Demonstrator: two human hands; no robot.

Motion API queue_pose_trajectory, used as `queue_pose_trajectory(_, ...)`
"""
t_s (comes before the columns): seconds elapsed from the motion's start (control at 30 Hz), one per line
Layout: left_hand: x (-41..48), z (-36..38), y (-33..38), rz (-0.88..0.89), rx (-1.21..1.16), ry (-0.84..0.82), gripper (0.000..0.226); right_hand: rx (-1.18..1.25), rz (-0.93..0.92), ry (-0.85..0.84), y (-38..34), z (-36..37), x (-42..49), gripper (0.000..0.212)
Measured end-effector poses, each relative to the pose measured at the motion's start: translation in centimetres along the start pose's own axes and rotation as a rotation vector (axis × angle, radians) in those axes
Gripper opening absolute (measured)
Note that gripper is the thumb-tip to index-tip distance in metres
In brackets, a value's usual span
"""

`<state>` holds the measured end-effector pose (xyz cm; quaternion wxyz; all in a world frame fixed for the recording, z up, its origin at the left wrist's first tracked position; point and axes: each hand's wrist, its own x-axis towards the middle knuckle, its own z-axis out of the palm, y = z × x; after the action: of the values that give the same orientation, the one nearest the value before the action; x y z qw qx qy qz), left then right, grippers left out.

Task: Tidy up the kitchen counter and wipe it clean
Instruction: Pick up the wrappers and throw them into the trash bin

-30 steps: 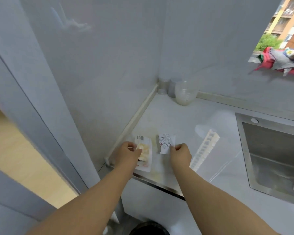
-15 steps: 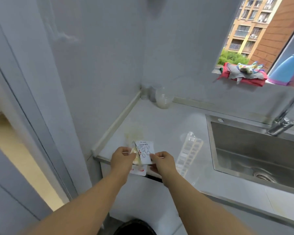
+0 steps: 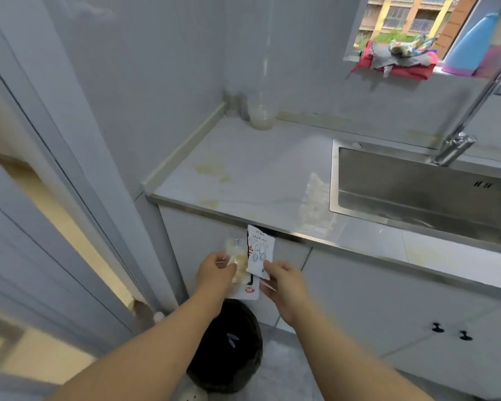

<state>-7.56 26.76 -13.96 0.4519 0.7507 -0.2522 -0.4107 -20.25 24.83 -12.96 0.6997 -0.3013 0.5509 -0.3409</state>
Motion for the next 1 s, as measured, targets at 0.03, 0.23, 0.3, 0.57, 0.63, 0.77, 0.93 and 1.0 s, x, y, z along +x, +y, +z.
queue_pose_trajectory(0.03,-0.3,0.1,-0.6,-0.019,0.011,-0.01,0.011,-0.057,0.024,-0.007,0.7,-0.4,-0.4,0.016)
queue_pose_trajectory(0.23,-1.7,0.6,-2.2,-0.08,0.039,-0.15,0.004,-0.35,0.052,0.131,3.2,-2.0,-0.3,0.022)
queue_pose_trajectory(0.3,-1.6,0.5,-2.2,-0.132,0.0,-0.187,0.009,-0.47,0.012,0.189,3.6,-1.7,0.2,0.022)
queue_pose_trajectory(0.57,0.8,-1.4,-3.6,-0.114,0.153,-0.105,0.012,-0.52,0.007,0.131,4.9,1.2,0.9,0.02)
queue_pose_trajectory(0.63,1.9,-1.8,-4.1,-0.113,0.206,-0.093,0.012,-0.47,0.062,0.131,5.1,1.0,1.4,0.014)
queue_pose_trajectory(0.77,4.5,-2.1,-5.7,-0.083,0.318,-0.087,0.011,-0.449,0.152,0.19,6.7,-0.1,3.1,0.014)
queue_pose_trajectory(0.93,8.3,-1.1,-12.0,-0.189,0.389,-0.113,0.026,-0.536,0.288,0.199,13.0,-1.1,7.7,0.021)
queue_pose_trajectory(1.0,9.9,0.0,-15.1,-0.234,0.376,-0.108,0.023,-0.563,0.314,0.212,15.8,-1.4,10.1,0.022)
